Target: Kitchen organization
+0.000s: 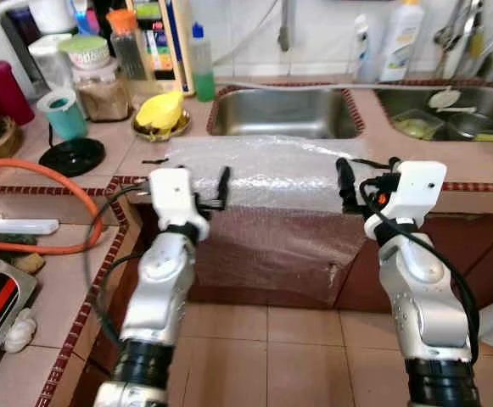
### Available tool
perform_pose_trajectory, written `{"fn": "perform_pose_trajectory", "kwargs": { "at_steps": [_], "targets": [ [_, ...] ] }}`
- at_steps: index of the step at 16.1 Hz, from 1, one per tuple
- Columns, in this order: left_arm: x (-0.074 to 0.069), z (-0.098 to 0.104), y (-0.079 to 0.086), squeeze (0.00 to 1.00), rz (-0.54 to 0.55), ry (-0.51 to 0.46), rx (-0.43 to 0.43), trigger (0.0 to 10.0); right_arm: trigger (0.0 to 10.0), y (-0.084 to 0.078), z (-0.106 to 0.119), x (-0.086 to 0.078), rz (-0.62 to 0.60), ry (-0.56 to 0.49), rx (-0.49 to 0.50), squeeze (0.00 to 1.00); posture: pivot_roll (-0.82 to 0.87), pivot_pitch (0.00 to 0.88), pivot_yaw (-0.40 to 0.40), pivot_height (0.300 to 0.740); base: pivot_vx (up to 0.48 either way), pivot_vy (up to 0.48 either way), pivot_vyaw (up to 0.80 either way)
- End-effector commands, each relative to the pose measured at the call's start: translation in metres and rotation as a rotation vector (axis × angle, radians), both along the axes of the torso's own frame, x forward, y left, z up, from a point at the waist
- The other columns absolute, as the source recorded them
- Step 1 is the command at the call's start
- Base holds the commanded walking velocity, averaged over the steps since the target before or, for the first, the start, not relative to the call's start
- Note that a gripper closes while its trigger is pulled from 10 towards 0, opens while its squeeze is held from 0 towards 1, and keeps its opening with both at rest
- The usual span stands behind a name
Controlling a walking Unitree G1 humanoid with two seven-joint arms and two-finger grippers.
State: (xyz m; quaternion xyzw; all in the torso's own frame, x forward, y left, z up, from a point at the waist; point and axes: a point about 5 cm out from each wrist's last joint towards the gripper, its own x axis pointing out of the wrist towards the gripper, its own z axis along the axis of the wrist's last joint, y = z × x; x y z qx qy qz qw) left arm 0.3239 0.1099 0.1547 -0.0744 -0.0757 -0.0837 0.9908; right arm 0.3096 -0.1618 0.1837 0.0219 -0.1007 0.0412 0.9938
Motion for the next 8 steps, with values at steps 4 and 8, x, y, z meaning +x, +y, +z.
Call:
{"fn": "perform_pose_trajectory", "kwargs": {
  "at_steps": [4, 8],
  "targets": [
    [-0.014, -0.006, 0.014, 0.00, 0.012, 0.005, 0.006, 10.0, 10.0, 0.007, 0.005, -0.009, 0.038, -0.040, -0.037, 0.00, -0.03, 0.000, 0.065, 0.740, 0.000, 0.000, 0.00],
    [-0.019, -0.004, 0.004, 0.00, -0.048, -0.013, -0.023, 10.0, 10.0, 0.012, 0.000, -0.011, 0.053, -0.030, -0.050, 0.00, -0.03, 0.000, 0.058, 0.740, 0.000, 0.000, 0.00]
  ]
}}
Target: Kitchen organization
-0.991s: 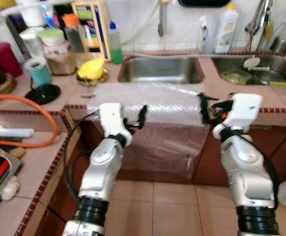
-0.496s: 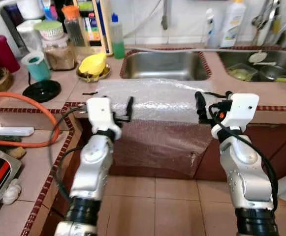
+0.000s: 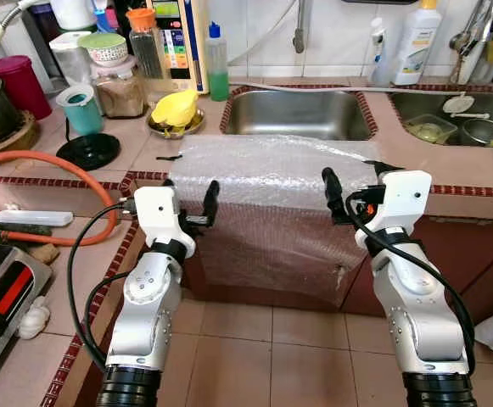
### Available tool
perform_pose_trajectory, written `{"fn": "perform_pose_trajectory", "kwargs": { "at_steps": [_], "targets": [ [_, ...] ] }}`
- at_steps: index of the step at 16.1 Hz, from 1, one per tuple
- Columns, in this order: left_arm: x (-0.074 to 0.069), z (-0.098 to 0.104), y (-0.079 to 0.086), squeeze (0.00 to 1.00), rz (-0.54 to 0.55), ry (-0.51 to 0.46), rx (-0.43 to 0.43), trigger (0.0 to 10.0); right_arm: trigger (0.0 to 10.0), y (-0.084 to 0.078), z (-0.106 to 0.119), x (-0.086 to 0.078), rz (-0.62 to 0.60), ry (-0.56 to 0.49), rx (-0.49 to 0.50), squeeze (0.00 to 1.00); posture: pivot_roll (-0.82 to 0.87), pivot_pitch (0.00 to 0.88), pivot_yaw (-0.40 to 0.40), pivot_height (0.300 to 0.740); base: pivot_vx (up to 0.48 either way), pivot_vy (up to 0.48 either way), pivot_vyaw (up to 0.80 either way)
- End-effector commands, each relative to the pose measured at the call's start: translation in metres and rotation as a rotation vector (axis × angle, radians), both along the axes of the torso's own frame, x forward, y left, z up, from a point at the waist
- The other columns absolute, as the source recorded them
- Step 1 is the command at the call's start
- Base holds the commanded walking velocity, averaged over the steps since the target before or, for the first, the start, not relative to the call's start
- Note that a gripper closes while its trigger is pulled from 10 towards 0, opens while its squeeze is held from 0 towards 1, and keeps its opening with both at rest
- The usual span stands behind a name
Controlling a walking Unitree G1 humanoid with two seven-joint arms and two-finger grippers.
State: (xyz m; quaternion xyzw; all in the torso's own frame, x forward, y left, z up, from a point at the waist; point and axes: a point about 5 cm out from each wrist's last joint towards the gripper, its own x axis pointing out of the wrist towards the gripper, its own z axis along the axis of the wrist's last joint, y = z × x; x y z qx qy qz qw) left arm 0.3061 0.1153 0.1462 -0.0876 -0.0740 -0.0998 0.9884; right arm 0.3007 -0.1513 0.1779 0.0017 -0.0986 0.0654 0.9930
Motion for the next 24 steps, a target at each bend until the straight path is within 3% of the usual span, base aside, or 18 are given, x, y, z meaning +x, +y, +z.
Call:
{"fn": "perform_pose_trajectory", "kwargs": {
  "at_steps": [1, 24],
  "targets": [
    [-0.001, 0.004, -0.001, 0.00, -0.015, -0.016, 0.001, 10.0, 10.0, 0.002, 0.006, -0.002, 0.011, -0.030, -0.001, 0.00, -0.03, 0.000, 0.058, 0.740, 0.240, 0.000, 0.00],
    [0.000, 0.004, -0.014, 0.00, -0.079, -0.008, -0.028, 10.0, 10.0, -0.003, 0.008, 0.003, -0.008, -0.036, -0.016, 0.00, -0.04, 0.000, 0.061, 0.740, 0.364, 0.000, 0.00]
  ]
}}
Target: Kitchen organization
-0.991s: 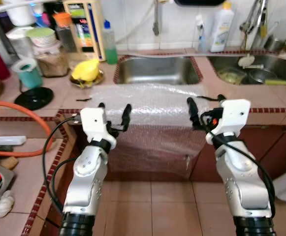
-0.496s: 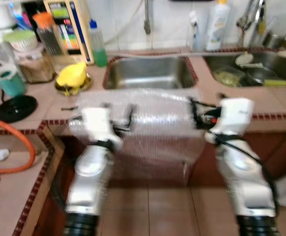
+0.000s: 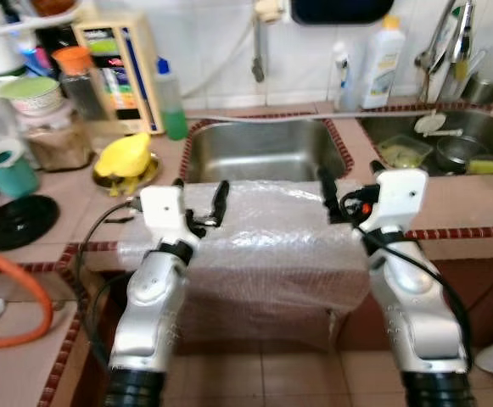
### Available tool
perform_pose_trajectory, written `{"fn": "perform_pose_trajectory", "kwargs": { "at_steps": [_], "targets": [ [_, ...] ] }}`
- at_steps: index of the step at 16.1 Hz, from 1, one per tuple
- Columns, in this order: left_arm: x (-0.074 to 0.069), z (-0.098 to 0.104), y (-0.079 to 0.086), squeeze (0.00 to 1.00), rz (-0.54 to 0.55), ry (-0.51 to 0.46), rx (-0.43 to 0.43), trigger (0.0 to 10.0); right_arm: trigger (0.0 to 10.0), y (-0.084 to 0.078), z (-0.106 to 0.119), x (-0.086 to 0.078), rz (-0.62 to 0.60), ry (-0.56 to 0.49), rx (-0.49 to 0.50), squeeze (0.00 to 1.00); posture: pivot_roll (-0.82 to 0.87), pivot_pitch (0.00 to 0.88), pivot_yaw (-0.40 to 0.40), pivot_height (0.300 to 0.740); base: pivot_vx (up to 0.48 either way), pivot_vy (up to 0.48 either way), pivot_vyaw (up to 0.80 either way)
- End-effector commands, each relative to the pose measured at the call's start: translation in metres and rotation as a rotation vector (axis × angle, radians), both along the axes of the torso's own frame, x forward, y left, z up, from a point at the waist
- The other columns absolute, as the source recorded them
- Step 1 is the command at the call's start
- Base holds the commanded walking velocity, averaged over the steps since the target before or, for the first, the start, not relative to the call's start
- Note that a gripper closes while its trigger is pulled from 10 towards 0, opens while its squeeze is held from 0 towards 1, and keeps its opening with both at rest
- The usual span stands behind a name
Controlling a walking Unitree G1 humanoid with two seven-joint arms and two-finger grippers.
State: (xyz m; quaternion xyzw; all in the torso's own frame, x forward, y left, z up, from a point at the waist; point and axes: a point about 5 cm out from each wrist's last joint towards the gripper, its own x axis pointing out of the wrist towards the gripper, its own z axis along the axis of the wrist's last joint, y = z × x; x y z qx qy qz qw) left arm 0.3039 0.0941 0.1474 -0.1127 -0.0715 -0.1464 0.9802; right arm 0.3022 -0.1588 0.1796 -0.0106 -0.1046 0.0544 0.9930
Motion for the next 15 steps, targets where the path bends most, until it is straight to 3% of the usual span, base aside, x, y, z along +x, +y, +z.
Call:
{"fn": "perform_pose_trajectory", "kwargs": {
  "at_steps": [1, 7, 15],
  "targets": [
    [0.0016, 0.0025, 0.0073, 0.00, 0.018, -0.009, 0.016, 10.0, 10.0, 0.0046, 0.0059, 0.0011, 0.016, -0.022, 0.005, 0.00, -0.04, 0.000, 0.061, 0.740, 0.386, 0.000, 0.00],
    [0.0018, 0.0019, 0.0062, 0.00, 0.011, -0.007, 0.016, 10.0, 10.0, 0.0026, 0.0066, 0.0021, 0.009, -0.025, 0.002, 0.00, -0.04, 0.000, 0.063, 0.740, 0.386, 0.000, 0.00],
    [0.0025, 0.0010, 0.0054, 0.00, 0.038, 0.002, 0.015, 10.0, 10.0, 0.0015, 0.0068, 0.0025, 0.005, -0.026, -0.002, 0.00, -0.04, 0.000, 0.063, 0.740, 0.000, 0.000, 0.00]
  ]
}}
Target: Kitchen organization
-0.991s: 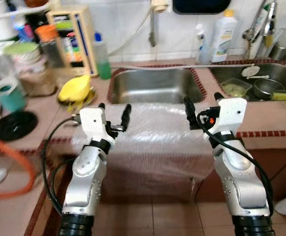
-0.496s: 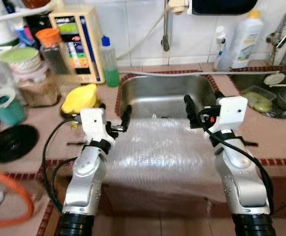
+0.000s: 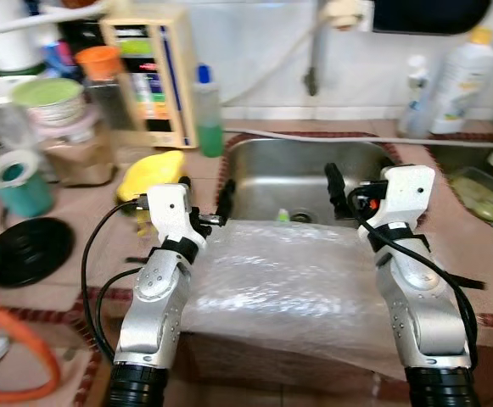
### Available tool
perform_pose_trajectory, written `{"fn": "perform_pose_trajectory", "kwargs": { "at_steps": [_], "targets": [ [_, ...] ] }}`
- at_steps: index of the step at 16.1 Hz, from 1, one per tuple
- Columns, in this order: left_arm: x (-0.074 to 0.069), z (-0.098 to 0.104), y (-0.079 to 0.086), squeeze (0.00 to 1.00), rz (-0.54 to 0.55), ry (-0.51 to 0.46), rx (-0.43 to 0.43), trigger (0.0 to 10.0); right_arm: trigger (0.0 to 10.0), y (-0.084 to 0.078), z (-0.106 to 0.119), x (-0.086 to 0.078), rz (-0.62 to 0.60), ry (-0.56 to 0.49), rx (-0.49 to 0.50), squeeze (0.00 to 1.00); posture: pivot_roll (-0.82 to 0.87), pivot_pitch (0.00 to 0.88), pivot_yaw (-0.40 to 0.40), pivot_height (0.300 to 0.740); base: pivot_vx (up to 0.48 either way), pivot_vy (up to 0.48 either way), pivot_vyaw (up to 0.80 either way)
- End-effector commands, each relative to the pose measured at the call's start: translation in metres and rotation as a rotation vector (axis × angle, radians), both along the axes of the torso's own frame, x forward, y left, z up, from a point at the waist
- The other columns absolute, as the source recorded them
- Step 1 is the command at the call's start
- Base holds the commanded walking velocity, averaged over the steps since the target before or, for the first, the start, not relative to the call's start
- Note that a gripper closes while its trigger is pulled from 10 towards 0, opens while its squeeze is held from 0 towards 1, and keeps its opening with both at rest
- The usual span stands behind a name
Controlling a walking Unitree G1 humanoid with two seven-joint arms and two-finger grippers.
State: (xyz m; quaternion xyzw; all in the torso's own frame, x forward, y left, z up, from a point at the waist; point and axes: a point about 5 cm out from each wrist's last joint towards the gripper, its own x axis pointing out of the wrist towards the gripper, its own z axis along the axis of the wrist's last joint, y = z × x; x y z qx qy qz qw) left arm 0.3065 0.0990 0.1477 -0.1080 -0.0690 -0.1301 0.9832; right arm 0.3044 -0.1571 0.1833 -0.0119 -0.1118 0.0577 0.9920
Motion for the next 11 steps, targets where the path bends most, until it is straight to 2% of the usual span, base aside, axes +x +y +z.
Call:
{"fn": "perform_pose_trajectory", "kwargs": {
  "at_steps": [1, 7, 11],
  "targets": [
    [0.0010, 0.0011, 0.0004, 0.00, 0.016, -0.003, 0.010, 10.0, 10.0, -0.0004, 0.0033, 0.0004, -0.002, -0.011, 0.000, 0.00, -0.04, 0.000, 0.063, 0.740, 0.000, 0.000, 0.00],
    [0.0010, 0.0058, -0.0032, 0.00, -0.031, -0.037, 0.004, 10.0, 10.0, -0.0002, 0.0046, 0.0007, -0.004, -0.019, -0.002, 0.00, -0.04, 0.000, 0.065, 0.740, 0.000, 0.000, 0.00],
    [0.0025, 0.0055, -0.0027, 0.00, -0.028, -0.035, 0.002, 10.0, 10.0, 0.0003, 0.0063, 0.0023, 0.000, -0.022, -0.007, 0.00, -0.04, 0.000, 0.058, 0.740, 0.297, 0.000, 0.00]
  ]
}}
